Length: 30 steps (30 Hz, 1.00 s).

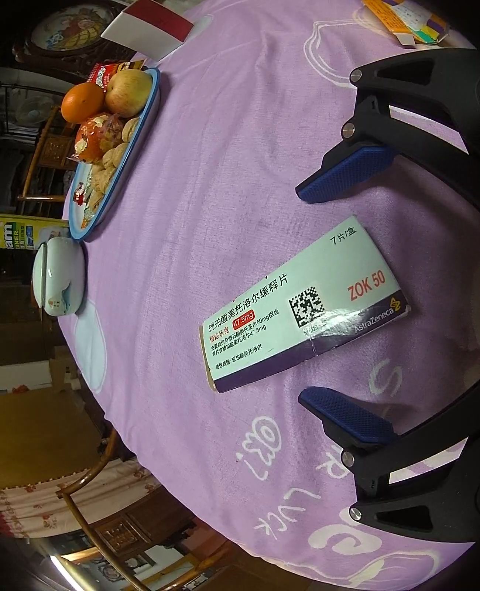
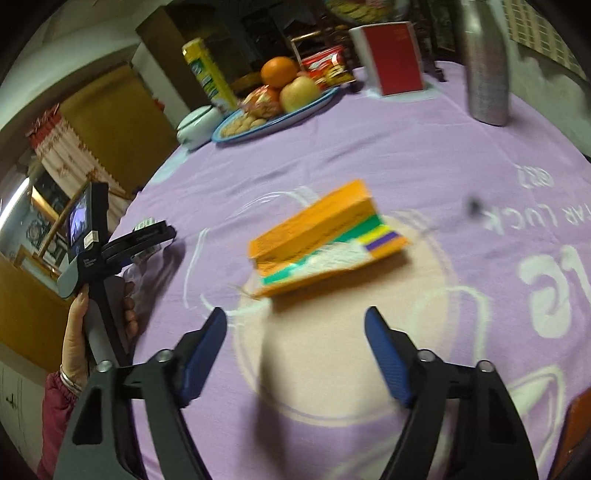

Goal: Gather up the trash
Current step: 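Position the open left tool over the white box while the right tool approaches the orange box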

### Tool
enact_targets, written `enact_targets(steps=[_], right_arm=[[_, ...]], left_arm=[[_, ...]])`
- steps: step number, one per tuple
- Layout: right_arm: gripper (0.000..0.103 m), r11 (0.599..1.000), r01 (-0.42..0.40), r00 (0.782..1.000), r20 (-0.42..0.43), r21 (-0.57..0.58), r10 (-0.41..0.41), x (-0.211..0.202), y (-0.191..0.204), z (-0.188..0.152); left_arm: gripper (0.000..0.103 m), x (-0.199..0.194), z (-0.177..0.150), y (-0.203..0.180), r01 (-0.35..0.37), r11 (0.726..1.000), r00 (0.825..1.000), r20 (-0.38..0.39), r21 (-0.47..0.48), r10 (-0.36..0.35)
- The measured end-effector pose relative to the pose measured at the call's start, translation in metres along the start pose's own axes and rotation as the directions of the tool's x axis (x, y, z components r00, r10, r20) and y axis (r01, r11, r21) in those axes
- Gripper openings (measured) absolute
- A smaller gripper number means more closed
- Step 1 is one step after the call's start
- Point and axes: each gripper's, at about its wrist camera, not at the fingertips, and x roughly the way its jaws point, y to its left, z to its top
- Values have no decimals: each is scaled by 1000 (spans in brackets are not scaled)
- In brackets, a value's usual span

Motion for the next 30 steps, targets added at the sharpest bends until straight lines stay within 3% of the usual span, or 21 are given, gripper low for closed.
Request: enact_targets(steps=[4, 8, 11, 14, 17, 18, 22, 30], right_arm=[[57, 999, 12, 999, -35, 32, -11, 20, 9, 12], [15, 992, 124, 992, -14, 20, -124, 25, 4, 21], [12, 974, 228, 973, 29, -8, -228, 8, -10, 23], [17, 942, 336, 939, 84, -4, -334, -14, -31, 31], [72, 950, 311, 940, 148, 7, -309, -42, -39, 34], [78, 951, 310, 931, 203, 0, -304, -53, -35, 34], [86, 949, 303, 930, 243, -87, -275, -56, -19, 38], [88, 938, 309, 941, 189, -155, -279, -5, 0, 49]], left_arm=[[97, 0, 0, 0, -1, 1000, 1000, 0, -1, 1], [97, 0, 0, 0, -1, 1000, 1000, 0, 0, 1], [97, 0, 0, 1, -1, 1000, 1000, 0, 0, 1], [97, 0, 0, 0, -1, 1000, 1000, 0, 0, 1], [97, 0, 0, 0, -1, 1000, 1000, 0, 0, 1], [97, 0, 0, 0, -1, 1000, 1000, 0, 0, 1], [97, 0, 0, 0, -1, 1000, 1000, 0, 0, 1], [97, 0, 0, 0, -1, 1000, 1000, -1, 0, 1]])
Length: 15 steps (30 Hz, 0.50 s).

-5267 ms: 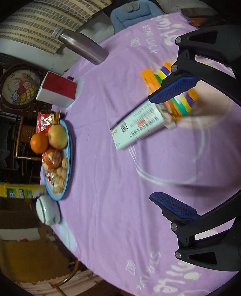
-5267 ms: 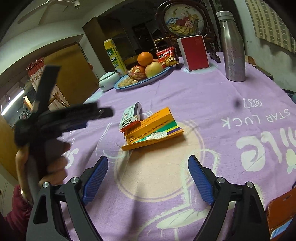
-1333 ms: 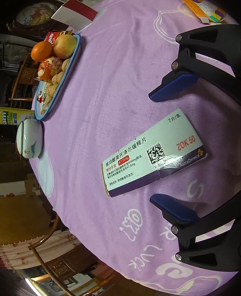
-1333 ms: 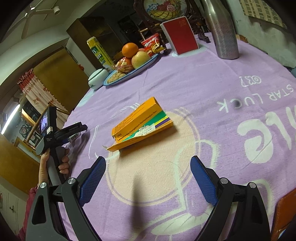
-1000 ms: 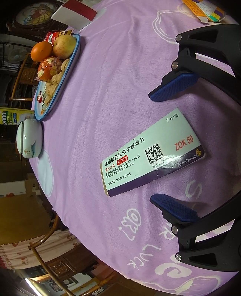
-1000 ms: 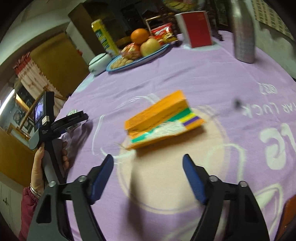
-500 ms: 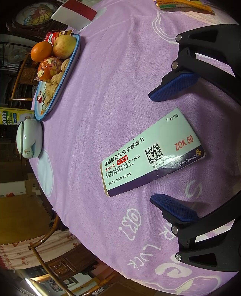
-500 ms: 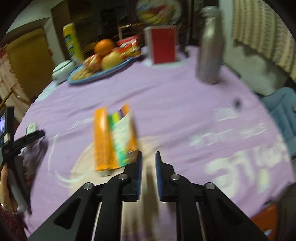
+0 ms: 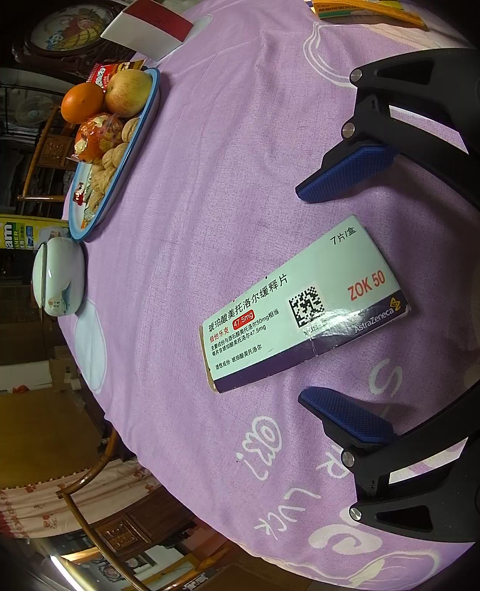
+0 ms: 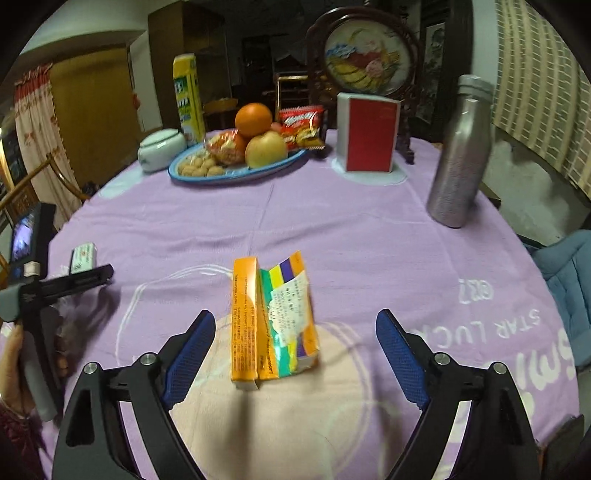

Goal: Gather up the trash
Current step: 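Position the open left tool over the white box while the right tool approaches the orange box, then close the left tool on the white box while the right tool grasps the orange box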

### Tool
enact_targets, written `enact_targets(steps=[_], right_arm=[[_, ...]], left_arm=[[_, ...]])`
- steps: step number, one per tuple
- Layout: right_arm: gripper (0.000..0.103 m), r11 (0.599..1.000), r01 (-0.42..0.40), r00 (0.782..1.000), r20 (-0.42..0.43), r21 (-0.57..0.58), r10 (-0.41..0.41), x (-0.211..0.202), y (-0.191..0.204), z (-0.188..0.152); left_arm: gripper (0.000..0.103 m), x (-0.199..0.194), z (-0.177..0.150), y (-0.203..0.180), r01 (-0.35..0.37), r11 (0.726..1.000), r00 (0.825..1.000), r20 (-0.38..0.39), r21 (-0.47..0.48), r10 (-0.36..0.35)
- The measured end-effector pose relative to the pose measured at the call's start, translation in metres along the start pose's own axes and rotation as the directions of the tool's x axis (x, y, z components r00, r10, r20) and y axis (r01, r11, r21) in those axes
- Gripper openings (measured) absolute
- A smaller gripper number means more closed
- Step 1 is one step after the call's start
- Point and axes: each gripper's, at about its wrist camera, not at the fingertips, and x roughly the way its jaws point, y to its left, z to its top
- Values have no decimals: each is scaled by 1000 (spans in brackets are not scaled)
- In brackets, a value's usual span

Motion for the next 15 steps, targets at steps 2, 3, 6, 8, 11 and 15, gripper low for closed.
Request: enact_targets(steps=[2, 3, 6, 8, 11, 15], right_arm=[[88, 1000, -6, 1000, -10, -6, 6, 9, 7, 2], [88, 1000, -8, 1000, -12, -9, 8, 12, 10, 2], [90, 1000, -20, 1000, -5, -3, 20, 23, 10, 0], [90, 999, -37, 999, -26, 8, 38, 31, 8, -3], [90, 998, -59, 998, -32, 30, 60, 33, 2, -3], [91, 997, -70, 997, -30, 32, 71, 32, 3, -3]], left_arm=[[97, 0, 0, -1, 1, 1000, 1000, -1, 2, -1], [97, 0, 0, -1, 2, 1000, 1000, -1, 4, -2], [97, -1, -2, -1, 10, 1000, 1000, -4, 18, -10], [97, -1, -2, -1, 17, 999, 1000, -10, 28, -17], [97, -1, -2, 0, 33, 998, 999, -20, 47, -32], [97, -1, -2, 0, 34, 998, 999, -20, 49, -33]])
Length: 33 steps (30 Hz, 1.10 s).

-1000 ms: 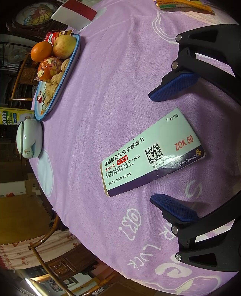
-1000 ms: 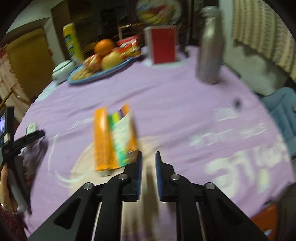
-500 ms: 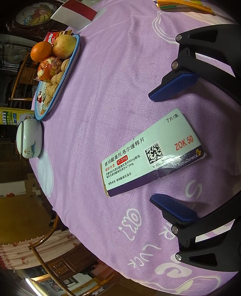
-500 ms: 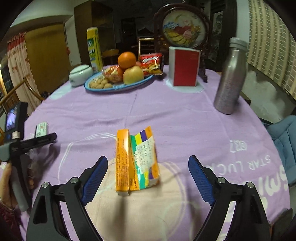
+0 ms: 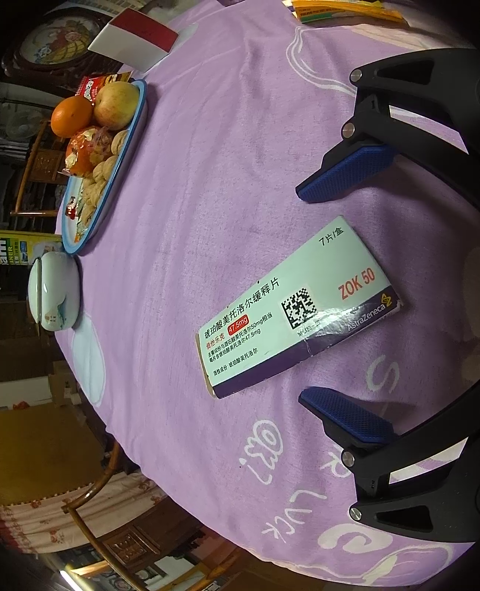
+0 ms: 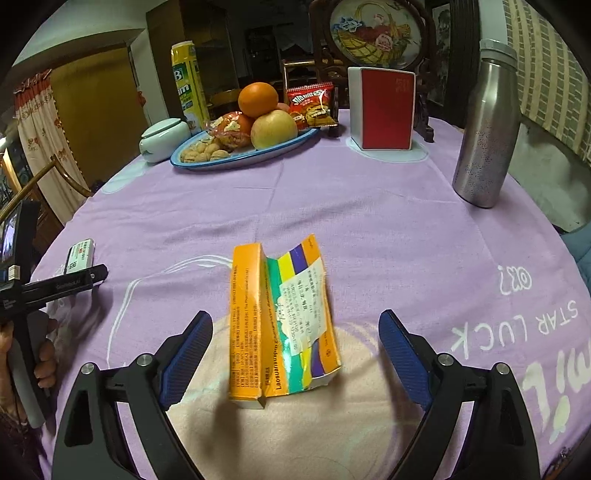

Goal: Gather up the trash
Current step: 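Close the left tool on the white box while the right tool grasps the orange box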

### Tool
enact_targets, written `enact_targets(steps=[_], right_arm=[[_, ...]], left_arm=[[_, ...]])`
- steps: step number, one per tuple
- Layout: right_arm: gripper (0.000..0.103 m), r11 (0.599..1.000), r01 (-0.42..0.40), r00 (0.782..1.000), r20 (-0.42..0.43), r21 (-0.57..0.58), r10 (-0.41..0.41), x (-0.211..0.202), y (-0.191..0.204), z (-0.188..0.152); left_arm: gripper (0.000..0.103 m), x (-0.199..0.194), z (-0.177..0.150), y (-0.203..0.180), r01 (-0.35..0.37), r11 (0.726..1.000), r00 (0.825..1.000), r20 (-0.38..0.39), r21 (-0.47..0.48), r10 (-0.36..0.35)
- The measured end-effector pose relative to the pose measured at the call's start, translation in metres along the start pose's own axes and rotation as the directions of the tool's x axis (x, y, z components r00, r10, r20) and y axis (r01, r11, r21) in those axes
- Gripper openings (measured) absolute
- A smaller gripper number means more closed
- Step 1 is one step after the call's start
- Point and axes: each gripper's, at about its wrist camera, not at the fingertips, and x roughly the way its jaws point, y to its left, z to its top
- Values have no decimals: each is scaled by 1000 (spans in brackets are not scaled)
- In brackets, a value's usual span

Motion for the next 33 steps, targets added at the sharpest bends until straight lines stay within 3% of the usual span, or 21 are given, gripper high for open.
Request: enact_targets(steps=[7, 18, 19, 21, 25, 30, 33], right_arm=[[91, 997, 25, 1000, 2, -68, -25, 5, 14, -1], [90, 995, 63, 996, -56, -77, -67, 23, 16, 1], [87, 996, 63, 996, -54, -67, -67, 23, 14, 1], [54, 997, 42, 997, -55, -60, -45, 22, 12, 0], [51, 998, 37, 999, -20, -46, -38, 14, 10, -1], [53, 999, 22, 1000, 0, -24, -22, 5, 6, 1], [53, 1000, 18, 1000, -22, -15, -18, 8, 5, 0]], left_arm=[[97, -1, -1, 0, -2, 1000, 1000, 8, -5, 2], [97, -1, -1, 0, 5, 1000, 1000, 2, 8, -5], [97, -1, -1, 1, 9, 1000, 1000, 0, 14, -9], [97, -2, -1, 1, 18, 1000, 1000, -5, 22, -18], [96, -3, 3, 6, 42, 999, 999, -21, 8, -42], [96, -32, 12, 28, 149, 986, 984, 110, -80, -140], [96, -38, 13, 33, 185, 979, 977, 120, -83, -174]])
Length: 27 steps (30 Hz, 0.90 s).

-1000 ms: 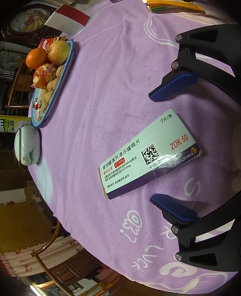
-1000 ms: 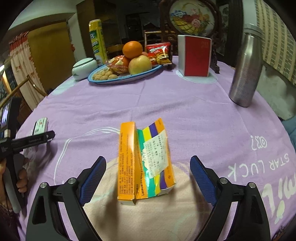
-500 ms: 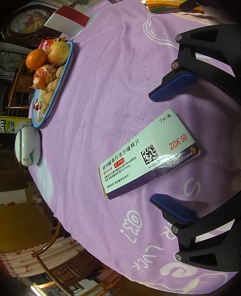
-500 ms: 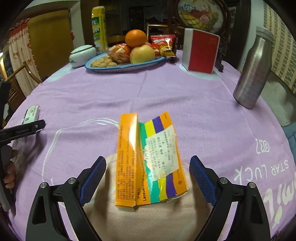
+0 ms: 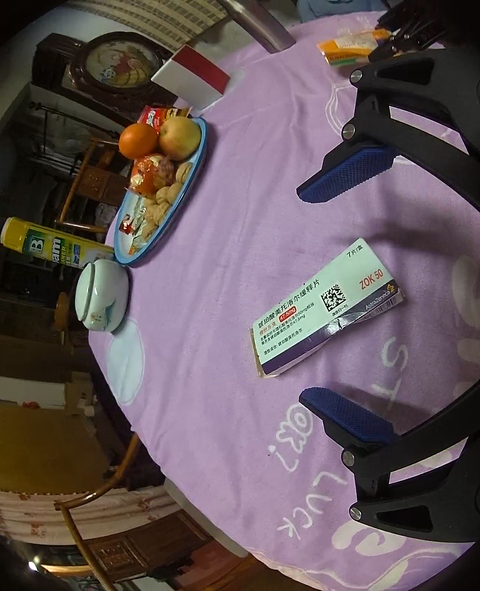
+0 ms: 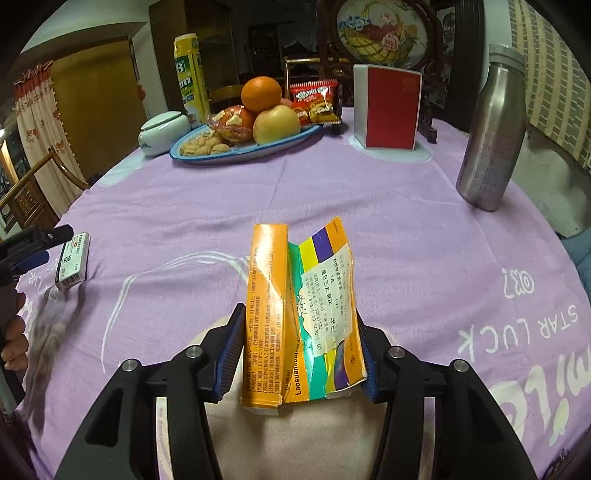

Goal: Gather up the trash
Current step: 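Close the left tool on the white box while the right tool grasps the orange box, then carry the white box and orange box over the red basket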

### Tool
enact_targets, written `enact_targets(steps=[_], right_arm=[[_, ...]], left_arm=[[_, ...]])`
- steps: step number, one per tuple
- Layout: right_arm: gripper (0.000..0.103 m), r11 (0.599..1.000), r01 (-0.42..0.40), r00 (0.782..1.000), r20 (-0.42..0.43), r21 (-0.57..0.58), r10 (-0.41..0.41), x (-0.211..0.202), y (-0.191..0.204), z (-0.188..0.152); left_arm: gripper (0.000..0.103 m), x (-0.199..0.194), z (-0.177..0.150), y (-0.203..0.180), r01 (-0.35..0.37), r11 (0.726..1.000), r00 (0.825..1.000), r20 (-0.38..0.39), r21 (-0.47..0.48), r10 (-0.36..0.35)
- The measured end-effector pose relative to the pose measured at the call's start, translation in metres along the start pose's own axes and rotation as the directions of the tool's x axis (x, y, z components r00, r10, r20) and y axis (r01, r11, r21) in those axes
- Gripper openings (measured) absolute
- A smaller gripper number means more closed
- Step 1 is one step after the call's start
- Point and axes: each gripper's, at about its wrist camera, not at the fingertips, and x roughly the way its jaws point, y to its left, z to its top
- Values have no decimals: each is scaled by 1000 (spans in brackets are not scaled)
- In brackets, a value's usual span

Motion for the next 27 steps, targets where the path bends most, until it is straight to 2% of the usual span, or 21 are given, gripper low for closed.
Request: enact_targets(steps=[5, 10, 14, 17, 19, 21, 22, 24, 27], right_arm=[[54, 1000, -3, 1000, -12, 1, 3, 2, 1, -1], [56, 1000, 1, 1000, -15, 4, -1, 2, 1, -2], [57, 1000, 1, 1000, -20, 0, -1, 3, 2, -2], [57, 1000, 2, 1000, -16, -2, -2, 3, 2, -2], [57, 1000, 6, 1000, -19, -4, -6, 4, 2, -2], [57, 1000, 9, 999, -31, -7, -9, 7, 2, -2], [57, 1000, 11, 999, -34, -9, -11, 8, 2, -2], [52, 1000, 8, 1000, -27, -8, -9, 7, 2, -2], [51, 1000, -20, 999, 35, 6, 20, -6, 1, 1]], left_arm=[[96, 20, -3, 4, 28, 998, 995, -92, -49, -32], [96, 28, -4, 3, 8, 999, 994, -105, -49, -13], [95, 35, -4, 1, -30, 999, 993, -112, -19, 28], [80, 35, -4, 1, -54, 999, 993, -101, 0, 54], [61, 34, -4, 0, -66, 998, 993, -96, 15, 67], [52, 33, -3, 1, -48, 999, 994, -95, 19, 49], [48, 32, -3, 1, -14, 1000, 995, -98, 14, 15], [46, 27, -2, 1, 22, 1000, 996, -92, 9, -21], [45, 10, -3, -4, 69, 997, 997, -47, 29, -68]])
